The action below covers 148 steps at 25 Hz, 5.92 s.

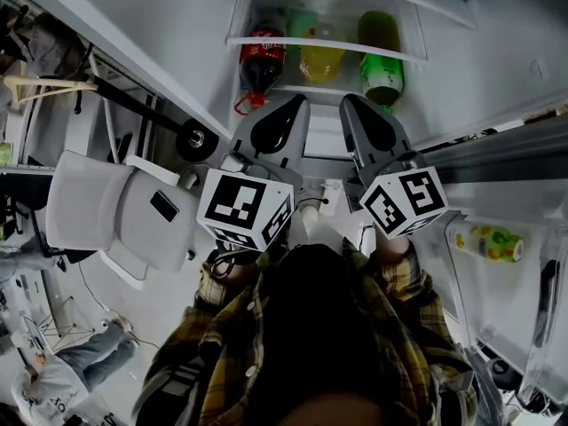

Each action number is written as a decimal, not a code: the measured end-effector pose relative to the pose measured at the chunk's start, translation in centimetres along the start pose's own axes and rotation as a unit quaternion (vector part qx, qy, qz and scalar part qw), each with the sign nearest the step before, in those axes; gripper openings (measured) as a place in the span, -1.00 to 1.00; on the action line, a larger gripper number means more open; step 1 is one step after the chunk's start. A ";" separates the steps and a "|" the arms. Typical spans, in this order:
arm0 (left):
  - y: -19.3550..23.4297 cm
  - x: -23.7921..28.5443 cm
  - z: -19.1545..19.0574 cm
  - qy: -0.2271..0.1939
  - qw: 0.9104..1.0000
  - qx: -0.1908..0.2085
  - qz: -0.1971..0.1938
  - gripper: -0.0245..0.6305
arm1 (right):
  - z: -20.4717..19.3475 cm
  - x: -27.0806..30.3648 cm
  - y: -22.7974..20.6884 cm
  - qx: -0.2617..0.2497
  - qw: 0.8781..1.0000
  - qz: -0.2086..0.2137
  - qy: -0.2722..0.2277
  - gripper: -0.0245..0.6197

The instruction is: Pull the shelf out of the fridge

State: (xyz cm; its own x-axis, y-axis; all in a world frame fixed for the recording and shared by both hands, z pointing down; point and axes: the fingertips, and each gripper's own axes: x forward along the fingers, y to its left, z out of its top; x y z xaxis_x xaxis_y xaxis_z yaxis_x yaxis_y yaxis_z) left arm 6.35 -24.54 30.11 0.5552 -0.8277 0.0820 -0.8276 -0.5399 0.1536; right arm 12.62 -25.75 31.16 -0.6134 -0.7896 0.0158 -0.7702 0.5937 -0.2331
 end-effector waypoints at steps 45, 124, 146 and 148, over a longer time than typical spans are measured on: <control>6.9 10.7 -6.0 0.053 0.960 -0.269 -0.061 -0.38 | -4.3 7.2 -10.2 0.284 0.958 -0.047 -0.010 -0.44; 9.3 9.2 -6.5 -0.026 0.890 -0.454 -0.018 -0.73 | -5.4 6.6 -9.8 0.476 0.874 -0.061 -0.081 -0.77; 6.3 4.9 -6.4 -0.057 0.883 -0.464 -0.041 -0.73 | -5.0 2.6 -6.4 0.458 0.883 -0.037 -0.096 -0.76; 6.2 4.6 -6.3 -0.059 0.882 -0.465 -0.042 -0.73 | -5.2 2.2 -6.2 0.464 0.880 -0.041 -0.095 -0.76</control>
State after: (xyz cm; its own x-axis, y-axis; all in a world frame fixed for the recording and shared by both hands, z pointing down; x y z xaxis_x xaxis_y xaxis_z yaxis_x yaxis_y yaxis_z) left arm 4.30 -30.69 37.64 0.5540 -0.8302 -0.0626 -0.3278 -0.2866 0.9003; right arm 15.14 -30.41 37.72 -0.4545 -0.8877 -0.0732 -0.2821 0.2214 -0.9335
